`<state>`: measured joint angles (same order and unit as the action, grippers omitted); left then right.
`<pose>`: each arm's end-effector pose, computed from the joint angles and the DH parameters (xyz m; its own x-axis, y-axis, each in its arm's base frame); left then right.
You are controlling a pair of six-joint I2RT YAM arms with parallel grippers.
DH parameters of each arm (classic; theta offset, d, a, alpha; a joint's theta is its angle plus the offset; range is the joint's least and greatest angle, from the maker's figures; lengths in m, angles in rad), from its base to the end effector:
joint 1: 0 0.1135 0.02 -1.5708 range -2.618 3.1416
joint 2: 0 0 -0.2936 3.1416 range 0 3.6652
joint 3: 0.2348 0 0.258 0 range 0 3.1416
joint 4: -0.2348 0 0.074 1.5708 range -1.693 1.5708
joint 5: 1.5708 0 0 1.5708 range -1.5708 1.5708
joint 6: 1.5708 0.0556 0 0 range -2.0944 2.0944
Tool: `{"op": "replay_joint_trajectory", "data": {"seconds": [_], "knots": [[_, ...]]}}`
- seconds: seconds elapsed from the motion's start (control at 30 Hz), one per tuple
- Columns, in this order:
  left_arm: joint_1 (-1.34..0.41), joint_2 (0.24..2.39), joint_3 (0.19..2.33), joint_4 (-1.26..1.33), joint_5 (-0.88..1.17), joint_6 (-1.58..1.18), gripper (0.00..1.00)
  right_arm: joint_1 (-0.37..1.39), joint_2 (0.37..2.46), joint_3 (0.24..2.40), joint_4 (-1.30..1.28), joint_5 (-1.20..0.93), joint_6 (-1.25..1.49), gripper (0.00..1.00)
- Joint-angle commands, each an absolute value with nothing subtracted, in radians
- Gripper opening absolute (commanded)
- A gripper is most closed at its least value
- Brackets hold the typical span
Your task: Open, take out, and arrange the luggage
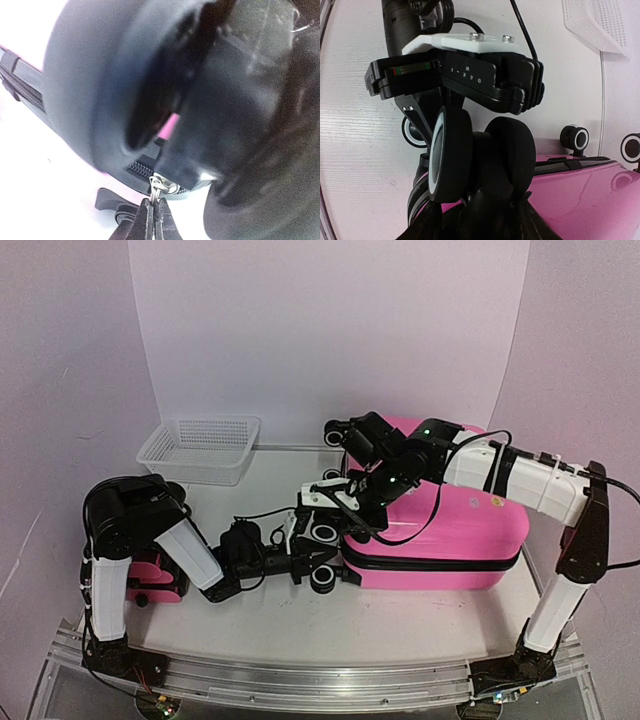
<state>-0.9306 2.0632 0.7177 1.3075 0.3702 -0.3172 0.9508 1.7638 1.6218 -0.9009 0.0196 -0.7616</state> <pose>0.2223 -0.3321 0.1363 -0.3221 -0.0543 -0.9451 0.9085 0.2631 -0.3247 0.2324 0.3237 0.3136 0.1943 -0.9153 -0.3529 -0.9311 -0.0589 -0.3599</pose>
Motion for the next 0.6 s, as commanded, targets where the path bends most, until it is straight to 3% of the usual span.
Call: {"op": "replay_joint_trajectory", "data": {"seconds": [0.0, 0.4, 0.57], "knots": [[-0.860, 2.009, 0.737, 1.248, 0.330, -0.336, 0.00, 0.915, 1.704, 1.634, -1.255, -0.126, -0.842, 0.00], [-0.730, 2.046, 0.936, 1.003, 0.477, -0.332, 0.00, 0.919, 1.698, 1.567, -1.280, -0.154, -0.866, 0.00], [-0.722, 1.999, 0.979, 0.877, 0.392, -0.254, 0.00, 0.921, 1.663, 1.526, -1.302, -0.179, -0.914, 0.00]]}}
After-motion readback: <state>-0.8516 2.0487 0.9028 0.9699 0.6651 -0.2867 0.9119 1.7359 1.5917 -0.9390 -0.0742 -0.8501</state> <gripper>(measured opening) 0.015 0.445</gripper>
